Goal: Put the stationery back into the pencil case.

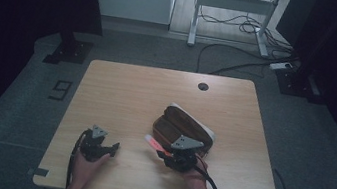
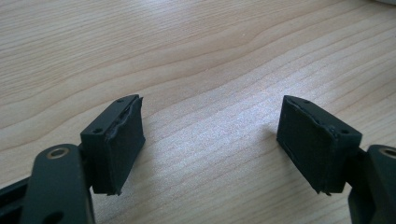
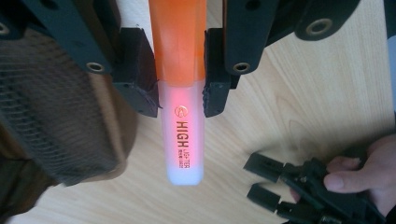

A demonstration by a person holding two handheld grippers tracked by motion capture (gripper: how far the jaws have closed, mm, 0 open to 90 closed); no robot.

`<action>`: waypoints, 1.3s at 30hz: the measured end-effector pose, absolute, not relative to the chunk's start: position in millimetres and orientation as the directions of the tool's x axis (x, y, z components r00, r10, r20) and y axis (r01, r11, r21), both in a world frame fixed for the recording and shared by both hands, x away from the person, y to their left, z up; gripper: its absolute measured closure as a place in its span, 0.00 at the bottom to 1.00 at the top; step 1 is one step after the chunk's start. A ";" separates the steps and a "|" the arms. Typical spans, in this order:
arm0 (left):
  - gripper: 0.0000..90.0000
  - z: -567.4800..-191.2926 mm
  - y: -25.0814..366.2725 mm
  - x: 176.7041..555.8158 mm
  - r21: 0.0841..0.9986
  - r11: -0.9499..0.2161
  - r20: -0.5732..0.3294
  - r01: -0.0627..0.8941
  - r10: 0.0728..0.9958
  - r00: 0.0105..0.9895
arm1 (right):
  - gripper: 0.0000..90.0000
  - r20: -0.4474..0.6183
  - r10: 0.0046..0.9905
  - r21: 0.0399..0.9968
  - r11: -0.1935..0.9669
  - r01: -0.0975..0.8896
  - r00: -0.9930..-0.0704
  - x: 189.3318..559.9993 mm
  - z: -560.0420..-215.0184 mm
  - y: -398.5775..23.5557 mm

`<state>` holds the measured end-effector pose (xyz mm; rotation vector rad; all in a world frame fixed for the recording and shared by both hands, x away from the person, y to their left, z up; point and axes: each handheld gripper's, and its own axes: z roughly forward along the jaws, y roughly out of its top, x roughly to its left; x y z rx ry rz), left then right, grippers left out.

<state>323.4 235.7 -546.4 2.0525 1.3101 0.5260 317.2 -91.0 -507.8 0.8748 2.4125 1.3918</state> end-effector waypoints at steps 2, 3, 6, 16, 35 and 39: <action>0.25 -546.3 235.7 323.5 0.698 -0.299 -0.007 0.651 0.906 0.424 | 0.73 0.102 0.600 0.848 0.365 0.385 -0.793 318.7 -505.7 -94.6; 0.25 -546.3 235.7 323.5 0.698 -0.299 -0.007 0.651 0.906 0.424 | 0.73 0.103 0.603 0.850 0.360 0.385 -0.791 319.9 -504.3 -97.1; 0.25 -546.3 235.7 323.5 0.698 -0.299 -0.007 0.650 0.906 0.424 | 0.73 0.092 0.600 0.852 0.366 0.375 -0.794 322.6 -500.9 -103.2; 0.25 -546.3 235.6 323.6 0.698 -0.300 -0.007 0.650 0.906 0.424 | 0.73 0.094 0.630 0.859 0.340 0.383 -0.771 331.7 -496.5 -120.1; 0.25 -546.3 235.6 323.6 0.698 -0.300 -0.007 0.651 0.905 0.424 | 0.73 0.091 0.673 0.875 0.298 0.382 -0.734 342.5 -488.5 -142.3; 0.25 -546.3 235.6 323.6 0.698 -0.300 -0.007 0.651 0.905 0.425 | 0.73 0.092 0.683 0.878 0.288 0.383 -0.725 344.6 -487.1 -147.3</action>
